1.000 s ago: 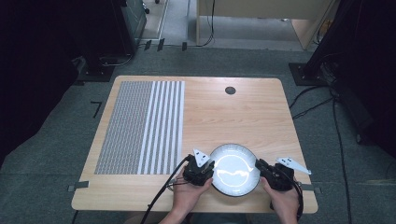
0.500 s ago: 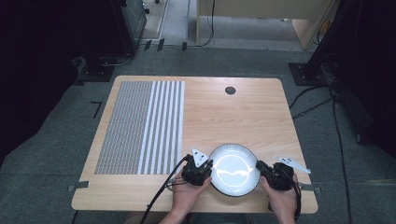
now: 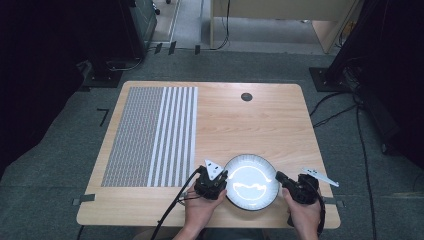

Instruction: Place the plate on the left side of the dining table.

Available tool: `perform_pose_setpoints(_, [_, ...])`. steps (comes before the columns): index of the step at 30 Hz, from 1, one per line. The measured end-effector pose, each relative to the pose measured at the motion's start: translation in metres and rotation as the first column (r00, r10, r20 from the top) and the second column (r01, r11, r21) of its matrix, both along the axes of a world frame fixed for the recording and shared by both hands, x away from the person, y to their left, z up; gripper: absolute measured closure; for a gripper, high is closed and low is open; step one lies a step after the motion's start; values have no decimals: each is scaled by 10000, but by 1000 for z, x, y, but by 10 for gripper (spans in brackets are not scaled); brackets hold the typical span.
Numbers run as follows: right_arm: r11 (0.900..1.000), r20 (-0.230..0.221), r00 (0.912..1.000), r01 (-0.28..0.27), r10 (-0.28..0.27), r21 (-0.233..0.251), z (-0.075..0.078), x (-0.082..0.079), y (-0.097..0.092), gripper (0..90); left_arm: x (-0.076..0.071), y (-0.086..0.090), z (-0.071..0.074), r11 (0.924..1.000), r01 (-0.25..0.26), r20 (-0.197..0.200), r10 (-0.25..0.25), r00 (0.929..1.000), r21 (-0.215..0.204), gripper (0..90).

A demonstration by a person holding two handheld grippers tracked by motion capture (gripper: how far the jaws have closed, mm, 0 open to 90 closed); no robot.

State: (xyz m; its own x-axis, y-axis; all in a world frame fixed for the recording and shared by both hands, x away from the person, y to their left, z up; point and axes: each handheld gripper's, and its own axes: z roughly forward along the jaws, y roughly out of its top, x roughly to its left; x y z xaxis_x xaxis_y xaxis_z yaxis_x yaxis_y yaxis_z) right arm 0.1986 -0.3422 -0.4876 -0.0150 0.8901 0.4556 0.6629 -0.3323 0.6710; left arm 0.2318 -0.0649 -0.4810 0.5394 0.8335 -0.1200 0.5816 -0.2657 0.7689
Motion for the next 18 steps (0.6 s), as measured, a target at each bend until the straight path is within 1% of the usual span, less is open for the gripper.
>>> perform_pose_setpoints(1, [10000,-13,10000,-51,51,-5,1,0,0,900,-1,0,0,10000,28,31,-28,10000,-28,783])
perform_pose_setpoints(2, [9999,-23,10000,-16,16,136,1,1,-1,900,-1,0,0,10000,28,31,-28,10000,-28,781])
perform_pose_setpoints(5, [9999,-18,10000,26,-26,152,1,0,-1,900,-3,0,1,9998,85,155,-82,9998,-152,756])
perform_pose_setpoints(6, [9999,48,10000,40,-41,119,3,-1,-1,900,-3,0,1,9998,63,209,-59,9998,-202,748])
perform_pose_setpoints(7, [9999,48,10000,40,-41,119,3,-1,-1,900,-3,0,1,9998,63,209,-59,9998,-202,746])
perform_pose_setpoints(9, [9997,93,9999,112,-115,239,4,-2,-2,900,-1,0,1,9993,61,121,-56,9999,-370,744])
perform_pose_setpoints(11, [9997,166,9998,129,-133,189,5,-3,-3,900,-2,0,2,9990,137,124,-132,9998,-415,732])
perform_pose_setpoints(13, [9996,208,9995,225,-229,180,7,-4,-4,900,-5,0,3,9991,217,223,-209,9995,-352,728])
perform_pose_setpoints(16, [9995,375,9988,300,-302,54,11,-7,-6,900,-5,1,4,9991,203,217,-195,9996,-367,717])
perform_pose_setpoints(18, [9994,417,9985,348,-348,-5,12,-9,-8,900,-7,0,5,9989,246,283,-234,9993,-398,718])
